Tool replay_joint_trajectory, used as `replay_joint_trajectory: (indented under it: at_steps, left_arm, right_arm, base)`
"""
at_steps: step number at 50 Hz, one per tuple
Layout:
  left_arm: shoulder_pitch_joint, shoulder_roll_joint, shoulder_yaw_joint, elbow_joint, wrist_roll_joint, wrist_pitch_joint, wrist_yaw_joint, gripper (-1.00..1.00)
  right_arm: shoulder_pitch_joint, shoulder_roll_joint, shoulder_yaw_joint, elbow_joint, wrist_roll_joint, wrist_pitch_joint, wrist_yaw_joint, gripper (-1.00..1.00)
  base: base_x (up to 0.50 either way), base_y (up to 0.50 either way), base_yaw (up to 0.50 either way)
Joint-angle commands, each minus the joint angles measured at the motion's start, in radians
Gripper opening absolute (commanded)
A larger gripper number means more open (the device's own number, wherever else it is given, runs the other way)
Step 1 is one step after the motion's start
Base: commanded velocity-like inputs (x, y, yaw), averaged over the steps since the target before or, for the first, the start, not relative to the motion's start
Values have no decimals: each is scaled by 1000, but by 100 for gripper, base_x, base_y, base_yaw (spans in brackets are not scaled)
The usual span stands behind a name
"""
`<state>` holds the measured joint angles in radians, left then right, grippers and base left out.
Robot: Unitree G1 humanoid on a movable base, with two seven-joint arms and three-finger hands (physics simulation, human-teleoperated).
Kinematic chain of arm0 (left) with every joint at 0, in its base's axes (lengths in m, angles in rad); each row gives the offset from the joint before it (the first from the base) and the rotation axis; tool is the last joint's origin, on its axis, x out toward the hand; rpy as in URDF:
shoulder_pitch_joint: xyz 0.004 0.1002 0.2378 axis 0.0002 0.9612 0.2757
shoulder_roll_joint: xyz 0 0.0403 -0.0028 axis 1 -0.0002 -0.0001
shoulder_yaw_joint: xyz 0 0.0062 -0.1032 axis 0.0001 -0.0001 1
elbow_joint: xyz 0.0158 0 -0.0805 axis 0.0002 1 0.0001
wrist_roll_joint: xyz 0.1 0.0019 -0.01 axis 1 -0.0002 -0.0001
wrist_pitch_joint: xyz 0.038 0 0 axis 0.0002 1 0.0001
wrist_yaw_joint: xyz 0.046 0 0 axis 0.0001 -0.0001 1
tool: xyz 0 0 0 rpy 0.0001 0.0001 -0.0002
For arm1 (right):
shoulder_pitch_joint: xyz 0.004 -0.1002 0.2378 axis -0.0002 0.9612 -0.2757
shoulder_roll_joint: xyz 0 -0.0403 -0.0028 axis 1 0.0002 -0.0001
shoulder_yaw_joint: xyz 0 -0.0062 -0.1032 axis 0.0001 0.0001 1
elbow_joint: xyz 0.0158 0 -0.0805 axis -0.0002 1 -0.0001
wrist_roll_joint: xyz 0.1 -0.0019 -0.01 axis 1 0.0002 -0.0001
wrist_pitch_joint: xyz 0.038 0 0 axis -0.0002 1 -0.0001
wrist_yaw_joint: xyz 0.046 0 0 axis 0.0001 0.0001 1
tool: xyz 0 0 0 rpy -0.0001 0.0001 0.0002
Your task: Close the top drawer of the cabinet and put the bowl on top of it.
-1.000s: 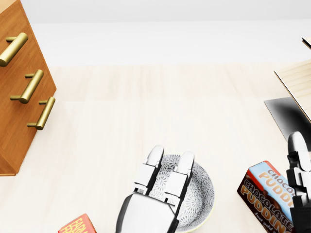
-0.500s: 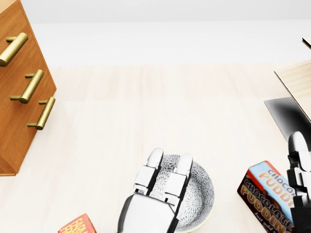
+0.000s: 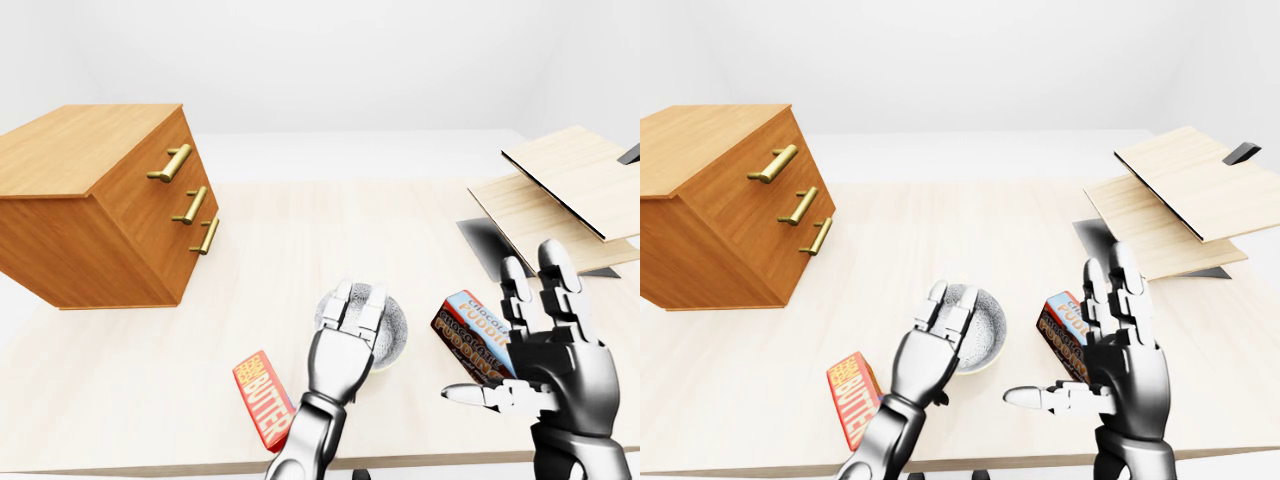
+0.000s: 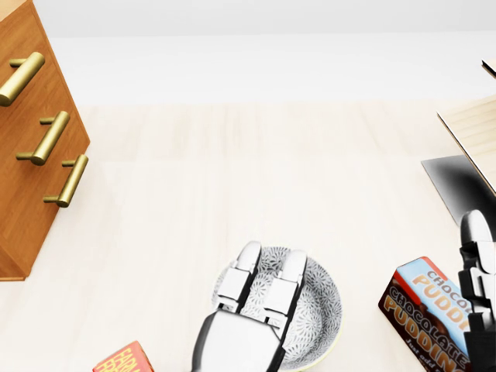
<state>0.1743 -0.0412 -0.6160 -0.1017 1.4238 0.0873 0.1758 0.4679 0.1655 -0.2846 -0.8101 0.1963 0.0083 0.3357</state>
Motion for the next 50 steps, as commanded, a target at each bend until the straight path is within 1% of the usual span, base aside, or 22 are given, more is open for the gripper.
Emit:
replay_joint_trajectory:
  at_steps: [1, 8, 20, 24, 33, 34, 35, 46, 50]
  left_arm:
    - [-10, -9, 9, 36, 2, 0, 9, 100]
    - [-27, -22, 19, 90, -7, 0, 31, 100]
    - [-42, -34, 35, 122, -7, 0, 34, 100]
    - [-47, -38, 36, 143, -2, 0, 39, 100]
    - [-47, -39, 37, 139, 4, 0, 33, 100]
    - [-43, -38, 36, 137, 5, 0, 38, 8]
    - [-42, -37, 36, 135, 4, 0, 38, -100]
    - [-41, -35, 34, 142, 19, 0, 41, -100]
    - [-38, -34, 32, 133, 27, 0, 30, -100]
  right_arm:
    - [-1, 2, -1, 3, -1, -2, 2, 100]
    - [-3, 0, -4, 2, 2, 1, 1, 100]
    - [-5, 0, -1, 5, -2, -1, 0, 100]
    - [-6, -1, -5, 2, 3, 3, 0, 100]
    - [-5, 0, -1, 0, 0, 4, 0, 100]
    - [-4, 0, 0, 1, -1, 2, 0, 100]
    - [-3, 0, 1, 2, -2, 1, 0, 100]
    - [-7, -3, 4, 9, -5, -2, -5, 100]
    - [-4, -4, 3, 6, -2, -2, -4, 100]
  base:
    - [0, 0, 0]
    - [0, 0, 0]
    - [0, 0, 0]
    - [0, 0, 0]
    - [0, 0, 0]
    - [0, 0, 0]
    - [0, 0, 0]
    - [0, 0, 0]
    - [0, 0, 0]
